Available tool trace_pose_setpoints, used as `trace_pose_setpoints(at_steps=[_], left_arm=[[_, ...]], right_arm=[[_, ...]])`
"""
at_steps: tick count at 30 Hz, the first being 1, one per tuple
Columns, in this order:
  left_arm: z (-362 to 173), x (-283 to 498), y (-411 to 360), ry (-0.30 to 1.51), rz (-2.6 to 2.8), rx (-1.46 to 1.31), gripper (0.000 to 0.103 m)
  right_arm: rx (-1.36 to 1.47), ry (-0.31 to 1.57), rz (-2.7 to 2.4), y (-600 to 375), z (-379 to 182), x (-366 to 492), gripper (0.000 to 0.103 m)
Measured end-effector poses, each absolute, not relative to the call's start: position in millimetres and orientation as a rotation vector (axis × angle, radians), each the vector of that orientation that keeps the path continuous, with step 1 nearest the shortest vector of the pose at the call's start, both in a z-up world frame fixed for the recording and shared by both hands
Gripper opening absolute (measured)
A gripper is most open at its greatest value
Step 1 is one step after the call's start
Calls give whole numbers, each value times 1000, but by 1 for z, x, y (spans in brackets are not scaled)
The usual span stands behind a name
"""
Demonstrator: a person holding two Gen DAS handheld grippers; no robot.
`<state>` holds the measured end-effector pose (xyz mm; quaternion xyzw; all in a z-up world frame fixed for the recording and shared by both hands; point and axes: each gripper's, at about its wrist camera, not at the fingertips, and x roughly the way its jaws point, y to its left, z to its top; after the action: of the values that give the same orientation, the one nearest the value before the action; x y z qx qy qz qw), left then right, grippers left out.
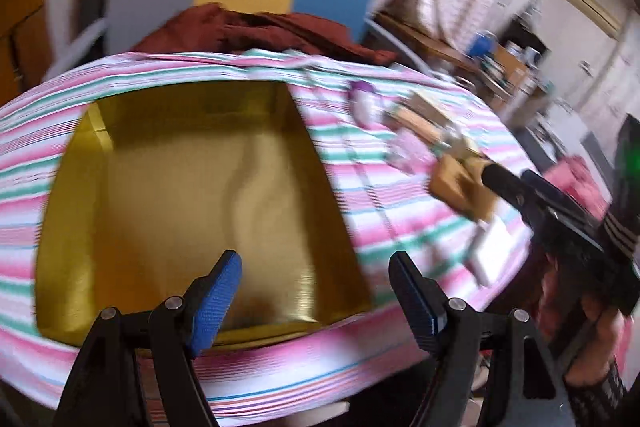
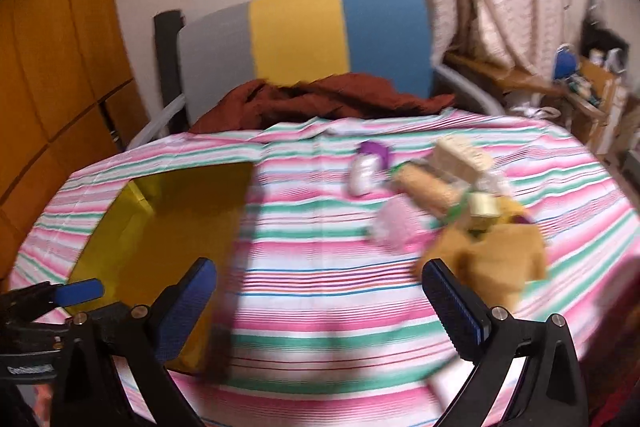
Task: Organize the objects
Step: 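Grasp the white soap bar with the left tool while the right tool grasps a yellow sponge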
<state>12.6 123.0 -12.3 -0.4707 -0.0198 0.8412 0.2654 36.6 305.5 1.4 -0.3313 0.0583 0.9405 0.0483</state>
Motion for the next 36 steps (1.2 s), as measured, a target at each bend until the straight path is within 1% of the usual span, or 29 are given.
trace_pose_setpoints(at_steps=[2, 5, 6, 8, 11, 12, 16, 18, 21, 23, 25, 27, 29, 31, 32, 33, 34, 36], left_arm=[[-11, 17, 138, -49, 2200, -1261, 77], [-8, 25, 165, -4, 2132, -1237, 77], [-7, 28, 181, 32, 2098, -1224, 77], [-6, 34, 201, 83, 2041, -1201, 77], [-15, 40, 244, 184, 1961, -1147, 77], [-20, 42, 263, 228, 1931, -1145, 77], [-37, 49, 312, 275, 1784, -1127, 77], [-44, 59, 335, 332, 1744, -1079, 77], [-61, 83, 373, 512, 1691, -989, 77], [-73, 97, 390, 634, 1685, -931, 77], [-83, 102, 400, 714, 1723, -895, 77], [-88, 101, 404, 756, 1779, -871, 77], [-95, 92, 402, 746, 1808, -905, 74], [-97, 84, 396, 669, 1797, -932, 73], [-96, 81, 393, 643, 1812, -938, 66], [-95, 80, 391, 632, 1825, -937, 62], [-93, 80, 387, 619, 1835, -932, 52], [-92, 79, 377, 599, 1834, -924, 48]], right_arm=[[-970, 224, 2835, 334, 0, 48, 103], [-988, 361, 2748, 384, -11, 65, 102], [-993, 409, 2709, 401, -17, 69, 101], [-990, 495, 2615, 433, -27, 80, 95], [-929, 585, 2521, 466, -35, 95, 93], [-908, 596, 2498, 473, -36, 100, 93], [-841, 622, 2436, 491, -36, 111, 94], [-811, 662, 2415, 499, -36, 116, 94], [-772, 693, 2396, 511, -32, 123, 95], [-755, 690, 2391, 515, -28, 128, 98], [-749, 693, 2397, 518, -26, 134, 100], [-768, 710, 2412, 519, -28, 131, 100], [-798, 723, 2444, 515, -31, 126, 100], [-840, 723, 2484, 510, -35, 116, 100], [-864, 718, 2507, 506, -38, 109, 100], [-876, 709, 2517, 503, -40, 103, 100], [-888, 701, 2526, 500, -42, 98, 100], [-923, 719, 2571, 495, -45, 85, 100]])
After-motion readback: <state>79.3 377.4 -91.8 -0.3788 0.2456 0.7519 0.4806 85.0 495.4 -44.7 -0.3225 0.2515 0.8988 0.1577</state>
